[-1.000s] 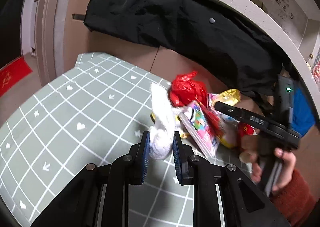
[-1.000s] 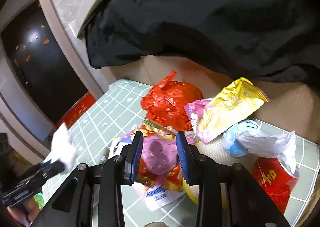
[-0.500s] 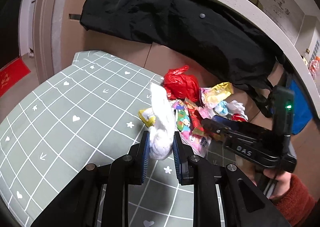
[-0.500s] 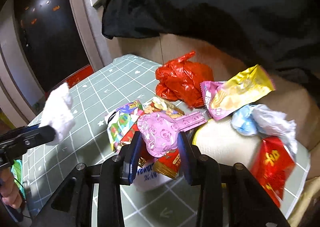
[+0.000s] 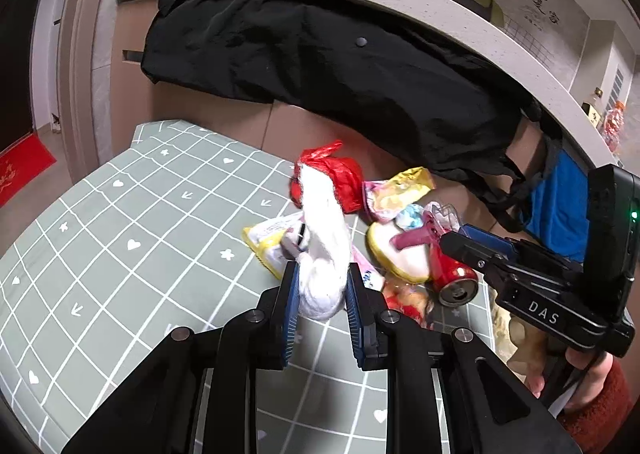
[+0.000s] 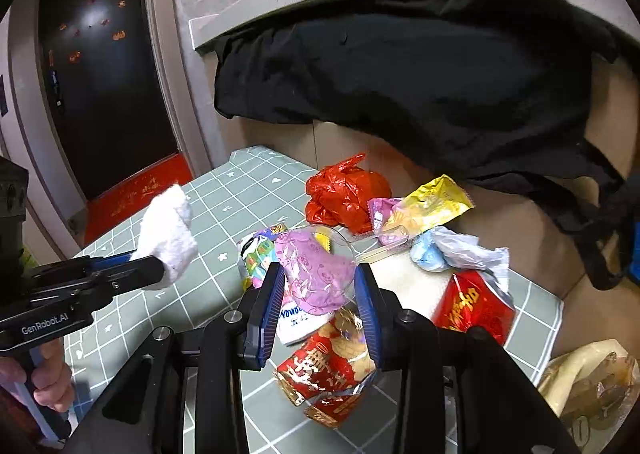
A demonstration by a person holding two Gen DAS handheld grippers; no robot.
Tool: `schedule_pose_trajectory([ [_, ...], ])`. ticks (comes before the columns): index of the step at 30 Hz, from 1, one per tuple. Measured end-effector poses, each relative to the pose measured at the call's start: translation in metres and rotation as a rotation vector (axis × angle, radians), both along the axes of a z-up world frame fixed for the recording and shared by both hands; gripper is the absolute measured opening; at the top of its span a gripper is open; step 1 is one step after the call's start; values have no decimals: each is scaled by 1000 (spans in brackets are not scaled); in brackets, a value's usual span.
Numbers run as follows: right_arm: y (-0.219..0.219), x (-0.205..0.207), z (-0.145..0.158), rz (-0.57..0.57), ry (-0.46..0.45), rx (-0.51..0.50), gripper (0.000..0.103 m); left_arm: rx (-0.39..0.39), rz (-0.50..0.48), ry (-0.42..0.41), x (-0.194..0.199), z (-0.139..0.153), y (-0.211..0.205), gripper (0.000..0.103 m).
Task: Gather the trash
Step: 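Grasp the white tissue with the left gripper while the right gripper grasps the pink plastic toy, then carry the tissue and pink toy over the yellow bin and release both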
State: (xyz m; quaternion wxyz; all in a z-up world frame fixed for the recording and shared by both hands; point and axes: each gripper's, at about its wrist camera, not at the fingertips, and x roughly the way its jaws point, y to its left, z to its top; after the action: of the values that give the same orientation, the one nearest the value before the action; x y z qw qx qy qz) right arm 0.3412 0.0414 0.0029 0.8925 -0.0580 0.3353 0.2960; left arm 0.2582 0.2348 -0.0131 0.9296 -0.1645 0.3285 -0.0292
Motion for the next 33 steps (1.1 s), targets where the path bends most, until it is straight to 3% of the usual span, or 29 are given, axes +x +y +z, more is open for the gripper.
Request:
schedule_pose_trajectory([
  [11, -27, -33, -12, 19, -7, -62, 34, 18, -18, 15, -3, -1, -20, 23],
  [22, -54, -44, 40, -48, -166, -27, 34, 127, -21, -138, 1, 52, -56, 23],
  [33, -107, -59, 83, -113, -280, -24, 34, 229, -69, -281, 2, 100, -128, 23],
])
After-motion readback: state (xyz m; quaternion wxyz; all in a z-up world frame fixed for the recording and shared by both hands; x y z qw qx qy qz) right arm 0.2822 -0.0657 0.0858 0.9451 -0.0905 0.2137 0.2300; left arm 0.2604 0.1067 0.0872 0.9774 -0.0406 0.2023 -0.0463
